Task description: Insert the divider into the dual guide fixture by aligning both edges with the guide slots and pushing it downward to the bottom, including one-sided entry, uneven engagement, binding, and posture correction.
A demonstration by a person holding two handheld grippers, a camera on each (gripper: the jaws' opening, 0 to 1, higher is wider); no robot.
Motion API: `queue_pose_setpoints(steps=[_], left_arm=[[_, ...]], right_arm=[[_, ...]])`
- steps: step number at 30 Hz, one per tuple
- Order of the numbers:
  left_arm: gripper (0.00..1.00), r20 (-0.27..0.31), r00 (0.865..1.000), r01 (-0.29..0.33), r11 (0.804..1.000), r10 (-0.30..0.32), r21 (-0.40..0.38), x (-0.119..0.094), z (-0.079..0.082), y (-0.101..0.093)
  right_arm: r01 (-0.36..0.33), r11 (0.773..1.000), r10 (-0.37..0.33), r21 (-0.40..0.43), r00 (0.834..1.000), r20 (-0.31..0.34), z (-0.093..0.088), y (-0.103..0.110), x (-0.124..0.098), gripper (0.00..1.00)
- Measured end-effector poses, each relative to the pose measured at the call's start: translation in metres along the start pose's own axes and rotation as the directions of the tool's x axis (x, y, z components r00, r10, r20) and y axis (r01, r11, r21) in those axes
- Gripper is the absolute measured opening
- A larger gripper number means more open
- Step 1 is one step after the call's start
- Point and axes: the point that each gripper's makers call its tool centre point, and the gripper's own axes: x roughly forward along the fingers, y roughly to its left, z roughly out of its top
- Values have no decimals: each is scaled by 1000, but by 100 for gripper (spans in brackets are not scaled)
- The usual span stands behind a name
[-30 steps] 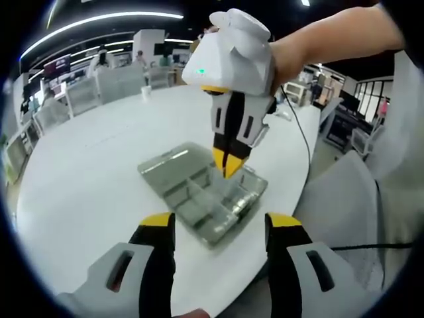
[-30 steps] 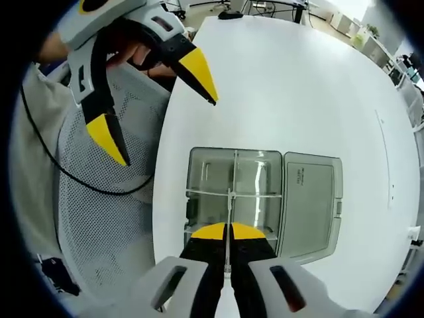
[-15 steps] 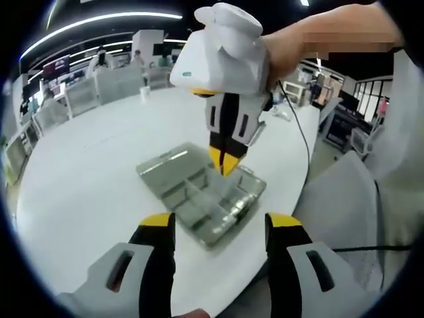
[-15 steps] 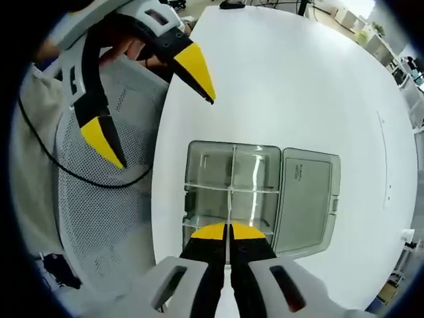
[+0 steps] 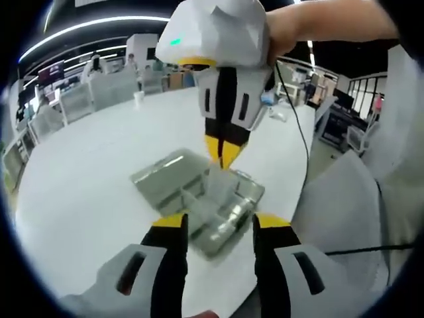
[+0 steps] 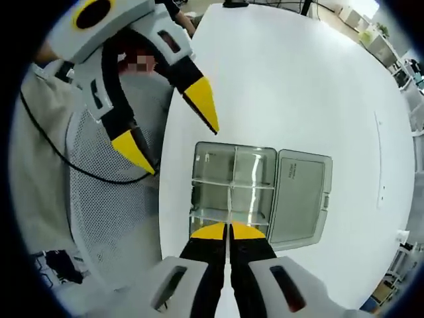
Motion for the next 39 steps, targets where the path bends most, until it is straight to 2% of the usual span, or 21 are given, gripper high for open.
queue_pose_setpoints(steps=[2, 7, 11, 16, 22, 28, 39], left_arm=[[29, -3, 1000, 10, 999, -10, 30, 5, 6, -1], [22, 32, 999, 19, 997, -21, 69, 12, 30, 4], [14, 44, 997, 56, 993, -61, 107, 14, 43, -2], [1, 28, 995, 87, 986, -92, 141, 16, 44, -7], [1, 24, 992, 119, 981, -124, 156, 15, 44, -12], [0, 42, 988, 143, 977, -152, 156, 13, 49, -12], [0, 26, 982, 183, 970, -189, 160, 15, 48, -12]], right_arm=[[3, 1000, -3, -14, 1000, 14, 2, 1, -4, 0], [1, 999, 0, -38, 999, 34, 7, 8, -13, 0], [3, 998, 0, -62, 999, 52, 10, 14, -19, 0], [0, 995, 7, -95, 997, 74, 13, 20, -24, 0], [7, 994, 2, -108, 996, 84, 9, 21, -26, 0], [26, 993, -12, -117, 992, 123, 8, 19, -33, 0], [38, 986, -5, -163, 980, 200, 12, 19, -41, 0]])
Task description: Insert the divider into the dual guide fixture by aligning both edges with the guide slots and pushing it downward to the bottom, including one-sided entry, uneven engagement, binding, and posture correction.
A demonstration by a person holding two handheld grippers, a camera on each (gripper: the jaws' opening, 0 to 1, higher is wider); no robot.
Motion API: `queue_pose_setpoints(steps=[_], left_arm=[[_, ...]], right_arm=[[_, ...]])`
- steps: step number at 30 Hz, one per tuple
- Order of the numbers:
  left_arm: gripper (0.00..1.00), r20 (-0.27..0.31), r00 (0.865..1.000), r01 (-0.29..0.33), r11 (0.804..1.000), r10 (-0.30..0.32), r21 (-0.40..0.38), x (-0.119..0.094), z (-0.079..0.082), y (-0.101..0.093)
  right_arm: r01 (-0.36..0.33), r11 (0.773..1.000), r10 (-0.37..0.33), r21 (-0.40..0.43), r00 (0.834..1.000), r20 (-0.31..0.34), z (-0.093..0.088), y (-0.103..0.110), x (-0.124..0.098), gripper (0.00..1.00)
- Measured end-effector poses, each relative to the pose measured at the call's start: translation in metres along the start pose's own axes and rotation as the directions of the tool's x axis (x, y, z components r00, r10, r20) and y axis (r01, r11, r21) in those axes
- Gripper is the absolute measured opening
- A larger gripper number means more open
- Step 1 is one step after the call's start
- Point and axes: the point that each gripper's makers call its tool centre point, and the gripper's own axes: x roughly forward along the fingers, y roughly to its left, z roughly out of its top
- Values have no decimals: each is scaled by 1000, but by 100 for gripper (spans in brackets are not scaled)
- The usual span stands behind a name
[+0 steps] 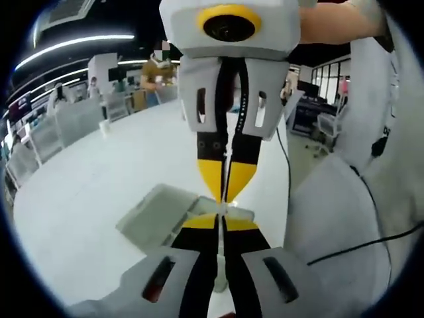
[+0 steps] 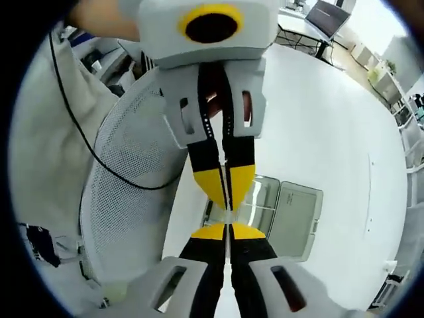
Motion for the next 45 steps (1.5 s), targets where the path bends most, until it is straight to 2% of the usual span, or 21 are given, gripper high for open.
queue_pose_setpoints(steps=[2, 5, 11, 12, 15, 18, 25, 30, 39, 45], left_arm=[[0, -6, 1000, 4, 1000, -4, 4, 1, -1, 1], [0, -10, 1000, 0, 1000, 0, 7, 1, -1, 3], [1, -14, 1000, -14, 1000, 14, 1, 0, -2, 7], [1, -9, 1000, -21, 1000, 21, -5, -1, -2, 9], [10, -9, 999, -43, 999, 43, -17, -3, -2, 14], [11, -13, 998, -56, 998, 56, -14, -6, -5, 17], [12, -27, 996, -81, 997, 81, -19, -16, -15, 23], [16, -37, 995, -92, 995, 91, -31, -21, -22, 22], [39, -59, 991, -122, 989, 117, -88, -23, -35, 16], [41, -58, 990, -134, 984, 128, -115, -25, -44, 8]], right_arm=[[2, 1000, -2, -8, 1000, 19, 2, 0, 0, 0], [1, 999, -2, 38, 999, 36, 2, -3, 0, 0], [5, 998, -9, 66, 998, 68, 4, -6, 3, 0], [2, 995, -10, 96, 997, 80, 4, -6, 4, 0], [3, 992, -19, 126, 992, 125, 6, -9, 8, 0], [7, 989, -27, 149, 990, 135, 3, -10, 13, 0], [29, 972, -80, 234, 974, 211, -7, -24, 23, 0], [25, 962, -87, 270, 972, 220, -18, -27, 29, 0], [26, 964, -87, 264, 971, 223, -20, -28, 34, 0], [22, 964, -86, 265, 969, 231, -23, -29, 41, 0]])
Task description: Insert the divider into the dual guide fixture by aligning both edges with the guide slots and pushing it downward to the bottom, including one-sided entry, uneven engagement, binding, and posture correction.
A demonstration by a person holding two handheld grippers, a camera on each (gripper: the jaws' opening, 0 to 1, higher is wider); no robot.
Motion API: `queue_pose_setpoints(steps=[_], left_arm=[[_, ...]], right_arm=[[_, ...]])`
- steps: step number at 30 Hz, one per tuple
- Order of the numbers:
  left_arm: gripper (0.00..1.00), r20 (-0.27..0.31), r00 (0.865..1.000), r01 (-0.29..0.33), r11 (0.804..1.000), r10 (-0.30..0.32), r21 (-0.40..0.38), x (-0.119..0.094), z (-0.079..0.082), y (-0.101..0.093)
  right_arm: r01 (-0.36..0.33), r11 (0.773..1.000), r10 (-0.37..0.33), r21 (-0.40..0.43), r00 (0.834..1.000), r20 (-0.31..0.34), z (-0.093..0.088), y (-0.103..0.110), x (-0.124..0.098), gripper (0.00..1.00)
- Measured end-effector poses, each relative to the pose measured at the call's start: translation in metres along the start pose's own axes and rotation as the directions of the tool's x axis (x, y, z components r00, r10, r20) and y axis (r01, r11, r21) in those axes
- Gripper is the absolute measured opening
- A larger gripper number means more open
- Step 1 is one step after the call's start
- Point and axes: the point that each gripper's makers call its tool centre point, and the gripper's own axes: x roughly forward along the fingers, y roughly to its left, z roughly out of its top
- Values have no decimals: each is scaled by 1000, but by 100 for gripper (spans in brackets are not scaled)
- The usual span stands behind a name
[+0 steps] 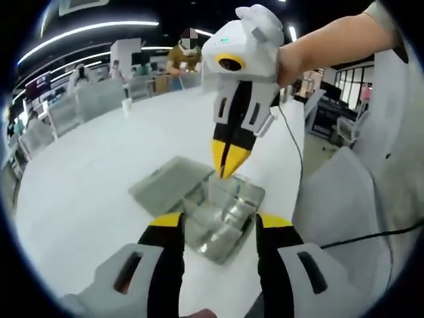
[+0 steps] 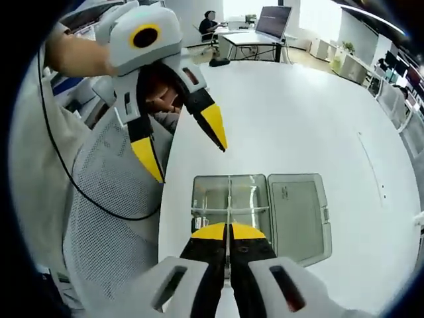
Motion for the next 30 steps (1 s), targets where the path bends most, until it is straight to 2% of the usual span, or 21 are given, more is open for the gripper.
queue_pose_setpoints(steps=[14, 30], left_arm=[[42, -1, 1000, -10, 999, 10, -38, -3, -10, -5], [42, 3, 1000, -15, 999, 15, -45, -3, -10, -3]], right_arm=[[-21, 1000, 20, -24, 1000, -9, -5, 1, 11, 0], [-30, 999, 29, -34, 999, -30, -10, -1, 17, 0]])
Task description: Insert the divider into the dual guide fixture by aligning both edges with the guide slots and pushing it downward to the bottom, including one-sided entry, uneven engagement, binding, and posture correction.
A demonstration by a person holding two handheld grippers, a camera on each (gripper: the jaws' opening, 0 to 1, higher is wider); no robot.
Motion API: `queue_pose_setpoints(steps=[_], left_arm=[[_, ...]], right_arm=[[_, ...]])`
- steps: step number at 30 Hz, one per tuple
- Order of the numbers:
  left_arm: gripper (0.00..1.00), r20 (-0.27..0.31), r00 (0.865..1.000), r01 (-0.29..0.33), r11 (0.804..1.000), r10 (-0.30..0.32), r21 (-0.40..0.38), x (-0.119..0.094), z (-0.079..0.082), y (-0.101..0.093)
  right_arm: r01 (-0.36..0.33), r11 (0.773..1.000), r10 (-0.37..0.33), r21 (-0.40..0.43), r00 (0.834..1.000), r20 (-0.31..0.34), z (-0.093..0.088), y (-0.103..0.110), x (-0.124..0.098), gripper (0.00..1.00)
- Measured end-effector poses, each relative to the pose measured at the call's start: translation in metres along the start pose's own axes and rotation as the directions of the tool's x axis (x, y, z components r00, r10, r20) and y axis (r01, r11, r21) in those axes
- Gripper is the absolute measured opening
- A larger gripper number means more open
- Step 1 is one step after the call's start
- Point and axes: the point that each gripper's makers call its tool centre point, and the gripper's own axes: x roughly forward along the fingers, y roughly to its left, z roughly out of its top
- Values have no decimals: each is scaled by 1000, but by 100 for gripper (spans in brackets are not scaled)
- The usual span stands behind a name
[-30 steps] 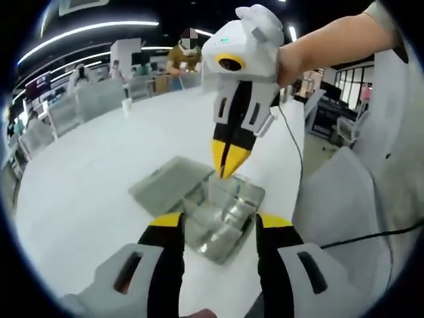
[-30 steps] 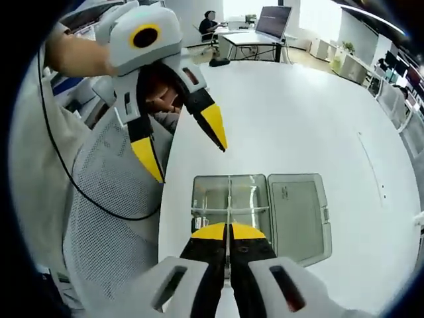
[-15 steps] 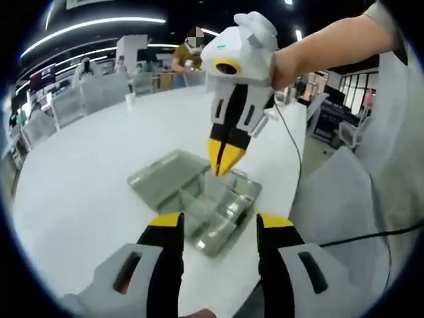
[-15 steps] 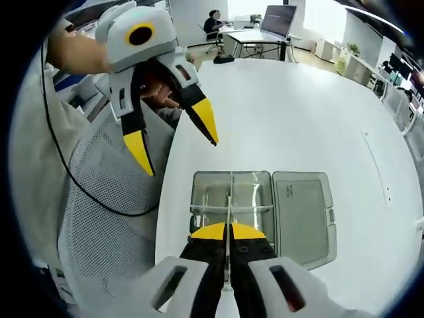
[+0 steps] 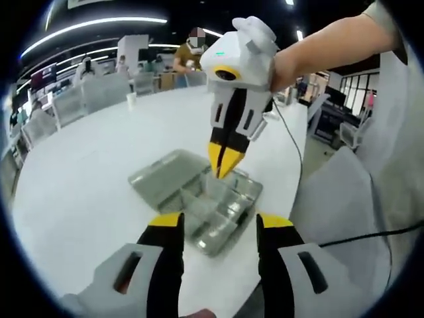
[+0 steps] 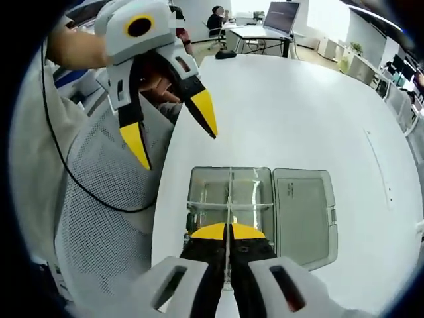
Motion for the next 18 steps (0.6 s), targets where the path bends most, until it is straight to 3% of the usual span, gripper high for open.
queue_pose_setpoints(steps=[18], left_arm=[[42, 4, 1000, -4, 1000, 4, -5, 0, 0, 3]], right_arm=[[-9, 1000, 9, -12, 1000, -24, -1, 0, 4, 0]])
